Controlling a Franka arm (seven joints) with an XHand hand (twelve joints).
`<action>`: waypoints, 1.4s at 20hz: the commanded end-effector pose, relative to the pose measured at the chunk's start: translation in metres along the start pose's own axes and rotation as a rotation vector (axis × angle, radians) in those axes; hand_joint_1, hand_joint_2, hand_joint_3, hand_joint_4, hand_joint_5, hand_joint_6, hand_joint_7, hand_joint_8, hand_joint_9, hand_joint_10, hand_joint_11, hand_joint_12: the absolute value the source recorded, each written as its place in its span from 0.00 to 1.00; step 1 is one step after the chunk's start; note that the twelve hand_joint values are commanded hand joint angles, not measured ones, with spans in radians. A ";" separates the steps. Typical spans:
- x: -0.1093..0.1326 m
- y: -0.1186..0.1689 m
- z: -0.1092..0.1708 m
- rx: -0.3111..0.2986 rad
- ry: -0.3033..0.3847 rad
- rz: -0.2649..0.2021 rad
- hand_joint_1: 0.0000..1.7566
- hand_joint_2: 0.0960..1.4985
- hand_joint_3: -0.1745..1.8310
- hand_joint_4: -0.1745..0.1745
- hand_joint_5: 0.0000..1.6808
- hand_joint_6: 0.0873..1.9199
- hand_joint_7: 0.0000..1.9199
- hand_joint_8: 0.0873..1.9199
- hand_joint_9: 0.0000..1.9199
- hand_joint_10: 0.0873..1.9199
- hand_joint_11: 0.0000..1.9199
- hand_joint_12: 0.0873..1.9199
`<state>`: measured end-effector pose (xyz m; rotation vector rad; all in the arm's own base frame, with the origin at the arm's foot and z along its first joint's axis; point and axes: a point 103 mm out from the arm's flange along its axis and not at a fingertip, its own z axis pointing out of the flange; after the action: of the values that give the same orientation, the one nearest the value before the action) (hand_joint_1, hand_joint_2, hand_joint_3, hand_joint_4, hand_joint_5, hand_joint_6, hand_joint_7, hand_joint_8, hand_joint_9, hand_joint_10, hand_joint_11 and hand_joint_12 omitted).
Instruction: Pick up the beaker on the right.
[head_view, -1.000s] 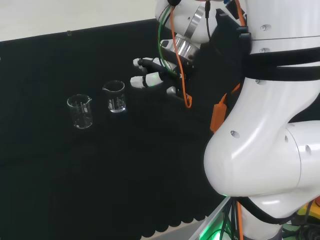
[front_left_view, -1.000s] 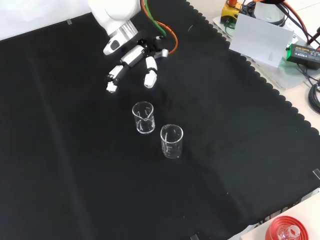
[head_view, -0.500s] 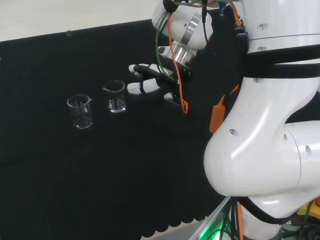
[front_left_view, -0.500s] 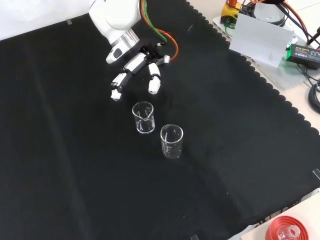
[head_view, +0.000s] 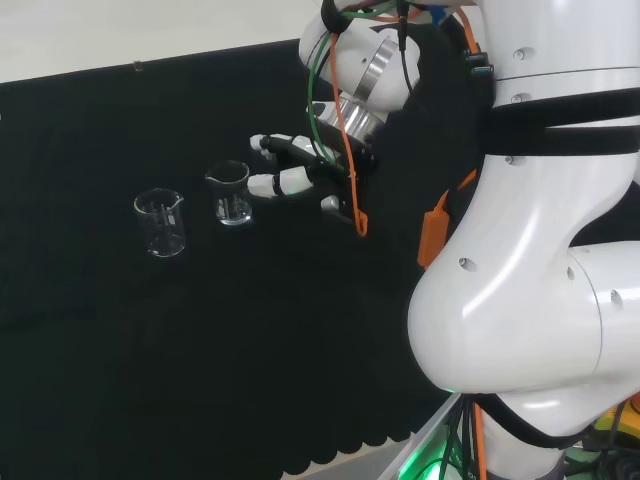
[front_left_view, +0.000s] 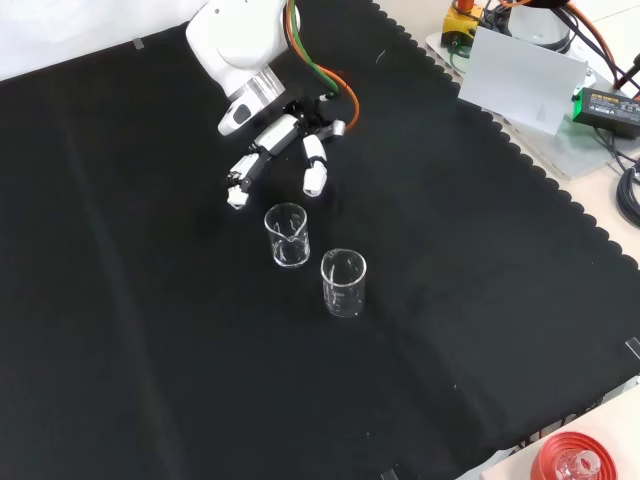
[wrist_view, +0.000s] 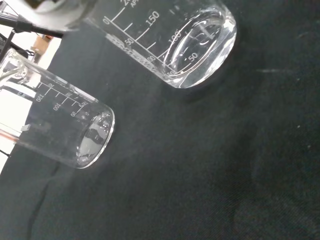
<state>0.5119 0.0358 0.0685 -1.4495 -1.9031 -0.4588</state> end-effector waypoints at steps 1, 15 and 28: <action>0.002 0.004 0.011 0.005 0.018 -0.019 0.44 0.35 0.34 0.33 0.11 0.00 0.05 0.26 0.09 0.31 0.00 0.51; 0.008 0.022 0.026 -0.008 0.052 -0.051 0.47 0.34 0.34 0.33 0.11 0.00 0.05 0.25 0.09 0.31 0.00 0.51; 0.007 0.024 0.039 -0.016 0.091 -0.058 0.48 0.34 0.34 0.34 0.13 0.00 0.07 0.26 0.11 0.31 0.00 0.53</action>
<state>0.5221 0.0766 0.0434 -1.3651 -1.8864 -0.5504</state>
